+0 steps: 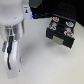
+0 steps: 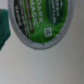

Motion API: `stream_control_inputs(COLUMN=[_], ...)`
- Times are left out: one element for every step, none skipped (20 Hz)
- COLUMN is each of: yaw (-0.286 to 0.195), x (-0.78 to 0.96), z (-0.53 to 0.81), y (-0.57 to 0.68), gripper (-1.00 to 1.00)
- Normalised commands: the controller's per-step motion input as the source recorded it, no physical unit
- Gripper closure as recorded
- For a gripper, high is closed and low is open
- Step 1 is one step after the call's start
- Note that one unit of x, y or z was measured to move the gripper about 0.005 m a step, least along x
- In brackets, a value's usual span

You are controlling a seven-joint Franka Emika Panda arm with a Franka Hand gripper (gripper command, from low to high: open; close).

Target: Open the kcup holder, insert the kcup into the holder, and close the kcup holder

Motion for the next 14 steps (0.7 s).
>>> stream_control_inputs(yaw=[-0.153,-0.147,-0.136,-0.138,-0.176,-0.139,-0.143,-0.132,-0.115,-0.106,-0.084,-0.08,-0.078,-0.073], x=[0.16,0.2,0.2,0.22,0.26,0.23,0.24,0.22,0.2,0.2,0.11,0.16,0.17,0.16], z=[-0.13,-0.09,-0.07,-0.05,-0.1,-0.05,-0.03,-0.03,-0.02,-0.02,0.0,0.07,0.06,0.06], y=[-0.28,-0.24,-0.23,-0.23,-0.3,-0.22,-0.19,-0.15,-0.09,-0.08,-0.11,-0.04,-0.04,-0.04], gripper=[-1.0,-1.0,-1.0,-1.0,-1.0,-1.0,-1.0,-1.0,-1.0,-1.0,-1.0,1.0,1.0,1.0])
